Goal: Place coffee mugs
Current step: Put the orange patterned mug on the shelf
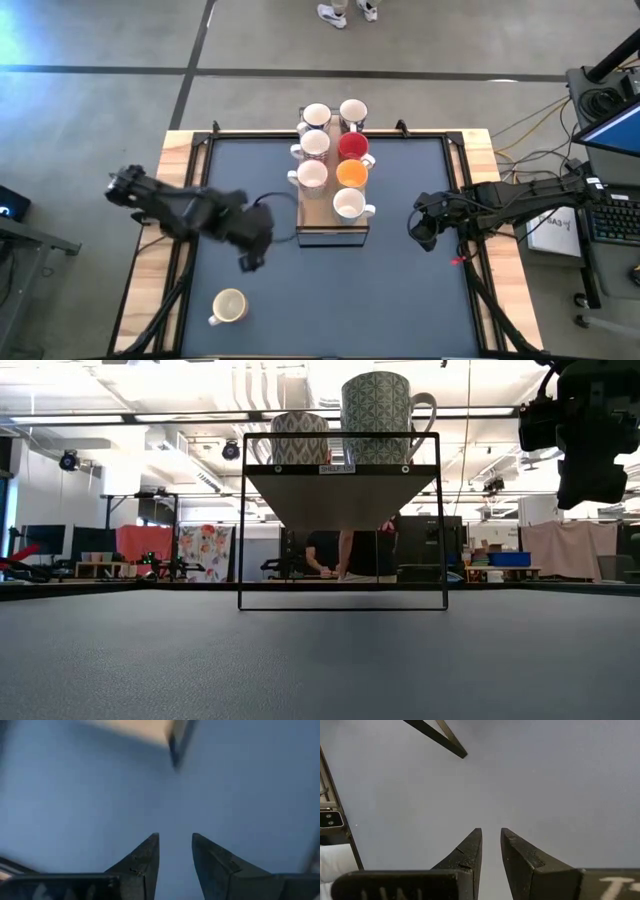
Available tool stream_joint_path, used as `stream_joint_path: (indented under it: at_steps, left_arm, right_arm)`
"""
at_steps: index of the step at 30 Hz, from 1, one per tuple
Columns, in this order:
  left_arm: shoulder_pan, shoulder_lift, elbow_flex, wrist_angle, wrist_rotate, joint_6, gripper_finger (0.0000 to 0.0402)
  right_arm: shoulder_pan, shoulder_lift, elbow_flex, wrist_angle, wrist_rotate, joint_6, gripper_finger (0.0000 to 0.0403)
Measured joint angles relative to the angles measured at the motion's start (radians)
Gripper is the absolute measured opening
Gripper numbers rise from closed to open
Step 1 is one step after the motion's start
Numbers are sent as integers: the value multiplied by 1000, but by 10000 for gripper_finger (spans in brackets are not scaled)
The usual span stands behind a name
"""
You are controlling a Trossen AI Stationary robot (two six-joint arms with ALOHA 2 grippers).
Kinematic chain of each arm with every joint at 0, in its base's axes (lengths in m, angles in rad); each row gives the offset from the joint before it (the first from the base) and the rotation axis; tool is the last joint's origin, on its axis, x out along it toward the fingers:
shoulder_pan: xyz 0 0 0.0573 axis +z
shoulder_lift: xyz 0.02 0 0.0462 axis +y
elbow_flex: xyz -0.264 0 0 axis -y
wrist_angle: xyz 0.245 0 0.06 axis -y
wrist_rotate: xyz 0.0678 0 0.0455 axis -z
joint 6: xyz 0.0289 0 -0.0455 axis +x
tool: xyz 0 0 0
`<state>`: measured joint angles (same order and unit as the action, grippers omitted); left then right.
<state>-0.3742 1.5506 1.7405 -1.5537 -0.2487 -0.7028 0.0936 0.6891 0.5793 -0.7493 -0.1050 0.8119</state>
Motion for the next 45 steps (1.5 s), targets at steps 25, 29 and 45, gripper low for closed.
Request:
stream_joint_path:
  at_steps: [25, 29, 45]
  left_arm:
    - [-457, 137, -298, 409, 248, -1093, 140]
    - [-456, 208, -245, 293, 259, -1123, 157]
    - [-470, 267, -282, 361, 295, -1057, 99]
  right_arm:
    - [0, 0, 0, 0, 0, 0, 61]
    - [0, 0, 0, 0, 0, 0, 61]
    - [0, 0, 0, 0, 0, 0, 61]
